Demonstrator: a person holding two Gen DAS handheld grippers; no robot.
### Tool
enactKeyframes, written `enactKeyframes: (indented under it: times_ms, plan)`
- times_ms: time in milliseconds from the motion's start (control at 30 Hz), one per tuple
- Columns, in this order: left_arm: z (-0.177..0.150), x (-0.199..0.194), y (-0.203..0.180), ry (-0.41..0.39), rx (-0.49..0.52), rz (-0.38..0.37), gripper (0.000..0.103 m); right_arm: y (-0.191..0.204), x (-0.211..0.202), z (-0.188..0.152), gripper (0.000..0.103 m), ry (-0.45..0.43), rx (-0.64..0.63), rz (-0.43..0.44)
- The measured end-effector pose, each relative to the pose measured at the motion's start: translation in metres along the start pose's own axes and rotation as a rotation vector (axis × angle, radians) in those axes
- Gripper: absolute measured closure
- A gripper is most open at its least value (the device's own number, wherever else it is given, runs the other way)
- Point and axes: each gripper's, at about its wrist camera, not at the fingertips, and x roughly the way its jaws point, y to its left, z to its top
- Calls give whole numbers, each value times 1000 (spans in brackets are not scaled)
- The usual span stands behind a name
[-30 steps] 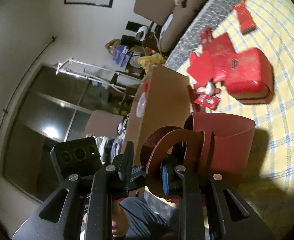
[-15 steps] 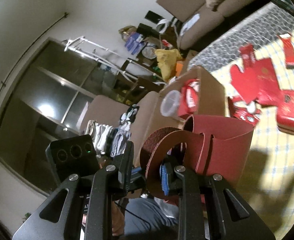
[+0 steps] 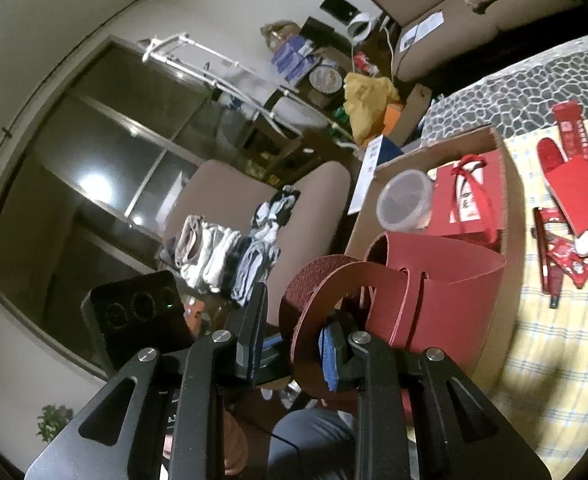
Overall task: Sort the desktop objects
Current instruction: 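Carry the red handbag box with the left tool over the cardboard box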
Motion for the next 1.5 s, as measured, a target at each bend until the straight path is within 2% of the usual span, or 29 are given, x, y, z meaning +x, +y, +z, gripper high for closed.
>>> enactKeyframes:
  times_ms: [200,433,633,800,867,1000,1067,1200,1367,1500]
  plan:
    - [-7,1,40,16,-53,25,96,-15,44,-3,78,42,30,-32]
    - [-18,27,75,83,-99,45,96,-48,76,-8,78,86,76,-110]
    - [-34,51,92,152,-121,59,96,-73,94,-16,78,124,111,-154]
    - [-42,56,104,174,-139,88,96,-84,107,-21,77,162,131,-191]
    - [-45,54,110,174,-141,111,96,-85,110,-23,65,176,134,-219]
    - [-47,52,120,180,-153,152,96,-89,116,-30,58,207,147,-245]
    - [-47,53,124,180,-159,162,96,-90,115,-32,47,212,155,-262]
    - [-46,55,129,184,-154,198,96,-83,113,-33,41,230,149,-293]
    - [-46,50,128,173,-158,184,95,-70,115,-32,26,265,133,-339]
    - [-45,37,118,145,-141,148,95,-75,119,-26,25,262,170,-359]
